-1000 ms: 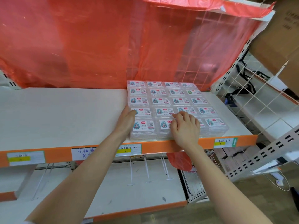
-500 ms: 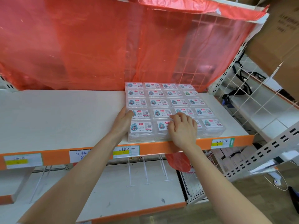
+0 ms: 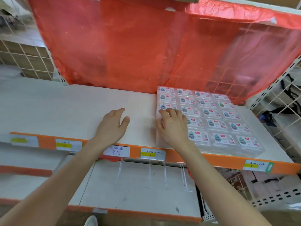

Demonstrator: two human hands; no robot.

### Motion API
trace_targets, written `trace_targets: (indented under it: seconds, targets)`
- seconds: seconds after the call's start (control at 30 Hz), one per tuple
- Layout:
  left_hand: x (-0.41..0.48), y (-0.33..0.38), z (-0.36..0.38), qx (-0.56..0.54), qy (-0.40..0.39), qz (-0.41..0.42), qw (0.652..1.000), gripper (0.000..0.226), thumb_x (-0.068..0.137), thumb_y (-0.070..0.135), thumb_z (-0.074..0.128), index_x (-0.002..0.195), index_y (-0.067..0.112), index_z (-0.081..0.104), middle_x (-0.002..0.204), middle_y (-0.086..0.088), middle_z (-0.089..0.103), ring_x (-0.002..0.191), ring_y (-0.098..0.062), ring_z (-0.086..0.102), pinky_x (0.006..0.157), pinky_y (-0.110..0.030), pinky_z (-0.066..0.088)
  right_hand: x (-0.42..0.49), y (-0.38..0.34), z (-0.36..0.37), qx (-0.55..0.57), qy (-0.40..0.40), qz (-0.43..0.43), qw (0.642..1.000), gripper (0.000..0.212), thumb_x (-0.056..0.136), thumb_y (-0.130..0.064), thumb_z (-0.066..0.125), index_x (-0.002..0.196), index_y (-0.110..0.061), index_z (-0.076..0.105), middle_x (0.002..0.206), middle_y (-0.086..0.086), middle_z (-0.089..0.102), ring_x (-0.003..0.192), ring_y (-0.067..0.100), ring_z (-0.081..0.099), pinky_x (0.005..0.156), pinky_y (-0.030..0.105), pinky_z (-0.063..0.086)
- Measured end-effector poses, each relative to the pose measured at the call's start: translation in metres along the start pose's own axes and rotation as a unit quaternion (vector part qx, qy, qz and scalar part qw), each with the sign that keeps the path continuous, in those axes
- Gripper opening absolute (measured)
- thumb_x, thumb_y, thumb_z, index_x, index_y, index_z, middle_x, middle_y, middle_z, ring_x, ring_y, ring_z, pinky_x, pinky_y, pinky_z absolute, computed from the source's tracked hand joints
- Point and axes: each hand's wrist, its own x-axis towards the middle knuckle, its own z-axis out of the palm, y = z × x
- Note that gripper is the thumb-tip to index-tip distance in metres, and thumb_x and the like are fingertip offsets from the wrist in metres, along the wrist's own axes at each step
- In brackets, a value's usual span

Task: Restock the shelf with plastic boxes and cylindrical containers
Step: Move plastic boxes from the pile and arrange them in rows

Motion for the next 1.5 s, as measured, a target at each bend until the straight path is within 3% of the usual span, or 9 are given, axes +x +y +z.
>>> trace_targets:
  seconds: [0.27, 0.43, 0.57, 0.77, 0.93, 1.17, 1.5]
  targets:
    - [-0.039, -0.088, -0.060, 0.077, 0.028, -0.074, 0.994, 0.046, 0.097, 0.030, 0.040, 0.138, 0.009, 0.039, 0.139, -0.014, 0.043, 0.127, -0.032, 0.036, 0.103, -0.037, 0.028, 0.015, -0.115, 0.032, 0.020, -0.048, -0.121, 0.991, 0.042, 0.095, -0.033, 0.035, 0.133, -0.019, 0.045, 0.141, 0.006, 0.041, 0.126, 0.025, 0.035, 0.099, 0.037, 0.028]
    - [-0.062, -0.145, -0.113, 0.120, 0.040, -0.105, 0.986, 0.055, 0.093, 0.042, 0.033, 0.136, 0.010, 0.042, 0.136, -0.014, 0.045, 0.124, -0.033, 0.039, 0.100, -0.038, 0.032, 0.018, -0.190, 0.050, 0.022, -0.081, -0.151, 0.985, 0.041, 0.097, -0.033, 0.034, 0.134, -0.019, 0.043, 0.142, 0.005, 0.038, 0.127, 0.025, 0.033, 0.100, 0.037, 0.027]
    - [-0.083, -0.196, -0.157, 0.140, 0.063, -0.127, 0.980, 0.046, 0.095, 0.033, 0.043, 0.136, 0.013, 0.042, 0.138, -0.012, 0.043, 0.127, -0.030, 0.036, 0.101, -0.039, 0.034, 0.016, -0.262, 0.060, 0.024, -0.083, -0.178, 0.980, 0.040, 0.097, -0.033, 0.034, 0.133, -0.020, 0.044, 0.140, 0.004, 0.039, 0.125, 0.025, 0.036, 0.099, 0.036, 0.029]
    - [-0.113, -0.281, -0.218, 0.166, 0.066, -0.129, 0.976, 0.048, 0.096, 0.037, 0.037, 0.138, 0.014, 0.039, 0.141, -0.006, 0.040, 0.130, -0.027, 0.032, 0.106, -0.039, 0.030, 0.012, -0.376, 0.081, 0.050, -0.093, -0.215, 0.971, 0.039, 0.096, -0.033, 0.035, 0.131, -0.019, 0.045, 0.136, 0.003, 0.042, 0.123, 0.024, 0.036, 0.097, 0.035, 0.029]
    - [-0.135, -0.334, -0.257, 0.193, 0.082, -0.141, 0.968, 0.044, 0.095, 0.039, 0.037, 0.131, 0.015, 0.046, 0.133, -0.005, 0.047, 0.125, -0.025, 0.038, 0.095, -0.036, 0.036, 0.007, -0.448, 0.095, 0.062, -0.098, -0.237, 0.965, 0.039, 0.097, -0.034, 0.034, 0.131, -0.018, 0.045, 0.133, 0.004, 0.044, 0.121, 0.025, 0.037, 0.097, 0.035, 0.029]
    - [-0.153, -0.383, -0.288, 0.197, 0.094, -0.176, 0.960, 0.047, 0.096, 0.040, 0.037, 0.136, 0.017, 0.042, 0.139, -0.002, 0.044, 0.129, -0.023, 0.038, 0.105, -0.040, 0.034, 0.011, -0.511, 0.106, 0.074, -0.124, -0.281, 0.949, 0.037, 0.097, -0.034, 0.034, 0.128, -0.016, 0.046, 0.128, 0.005, 0.046, 0.118, 0.026, 0.039, 0.096, 0.036, 0.030]
    - [-0.117, -0.444, -0.329, 0.203, 0.100, -0.201, 0.953, 0.045, 0.095, 0.038, 0.041, 0.133, 0.015, 0.045, 0.136, -0.004, 0.047, 0.126, -0.026, 0.040, 0.100, -0.039, 0.036, 0.070, -0.578, 0.130, 0.085, -0.117, -0.316, 0.938, 0.038, 0.097, -0.034, 0.035, 0.129, -0.018, 0.046, 0.132, 0.004, 0.045, 0.122, 0.025, 0.037, 0.098, 0.036, 0.029]
